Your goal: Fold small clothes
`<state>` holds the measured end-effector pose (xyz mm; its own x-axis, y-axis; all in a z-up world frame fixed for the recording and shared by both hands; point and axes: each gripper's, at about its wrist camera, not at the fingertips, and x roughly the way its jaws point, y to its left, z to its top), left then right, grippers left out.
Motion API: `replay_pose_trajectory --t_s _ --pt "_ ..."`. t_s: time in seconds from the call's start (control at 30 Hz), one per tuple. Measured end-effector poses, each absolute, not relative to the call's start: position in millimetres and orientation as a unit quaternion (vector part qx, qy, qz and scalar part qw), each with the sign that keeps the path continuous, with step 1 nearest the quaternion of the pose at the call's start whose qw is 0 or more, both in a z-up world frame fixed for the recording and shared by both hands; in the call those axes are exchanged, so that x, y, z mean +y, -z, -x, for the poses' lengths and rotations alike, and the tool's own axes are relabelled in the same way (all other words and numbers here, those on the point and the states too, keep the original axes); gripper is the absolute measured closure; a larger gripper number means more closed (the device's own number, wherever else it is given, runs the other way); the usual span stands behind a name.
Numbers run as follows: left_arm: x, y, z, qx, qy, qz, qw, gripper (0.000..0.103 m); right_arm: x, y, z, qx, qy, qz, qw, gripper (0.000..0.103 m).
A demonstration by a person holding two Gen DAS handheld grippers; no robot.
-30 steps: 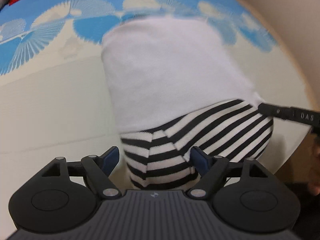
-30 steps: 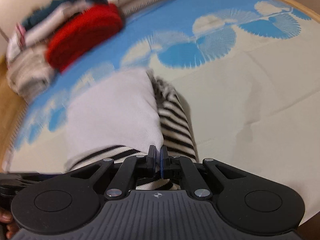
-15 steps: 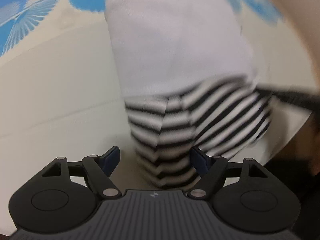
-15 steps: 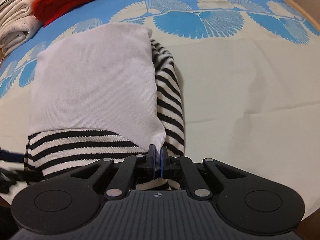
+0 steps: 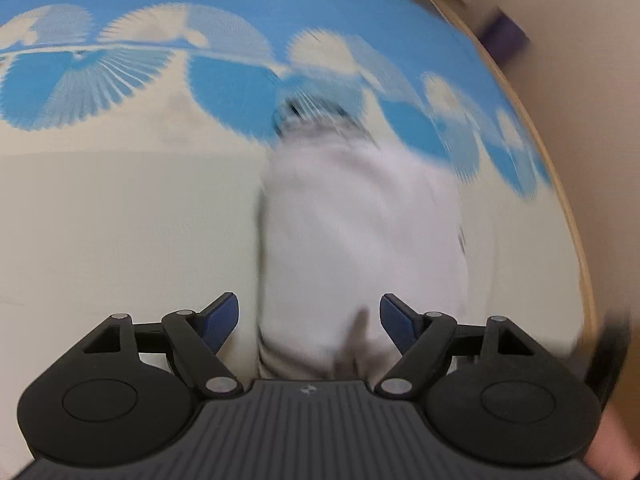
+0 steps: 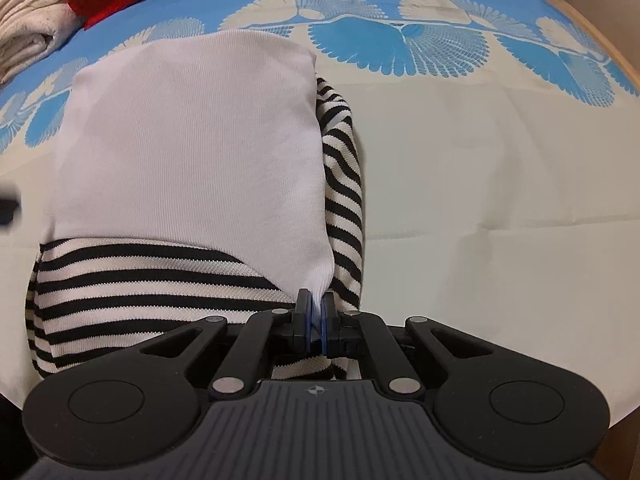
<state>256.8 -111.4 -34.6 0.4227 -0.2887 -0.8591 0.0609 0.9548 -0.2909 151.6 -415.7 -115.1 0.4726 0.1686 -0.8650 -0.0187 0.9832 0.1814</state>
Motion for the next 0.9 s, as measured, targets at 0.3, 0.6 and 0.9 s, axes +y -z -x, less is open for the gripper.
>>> replay_pose_trajectory --t_s 0.3,0.6,0.9 --pt "-80.1 114.7 -340.7 0.569 0.104 0.291 0.762 0.033 -411.8 114.4 -151.4 0.515 -0.055 -0.064 0.853 0.1" --pt "-78.3 139.9 -359.8 0.548 0.11 0.309 0.77 0.052 -414.3 110.2 -156.8 0.513 -0.061 -0.104 0.85 0.1" --pt "-60.4 101.8 -349.8 0.576 0.1 0.284 0.76 0.027 -450.7 66.6 -165.7 0.376 -0.026 -0.226 0.898 0.053"
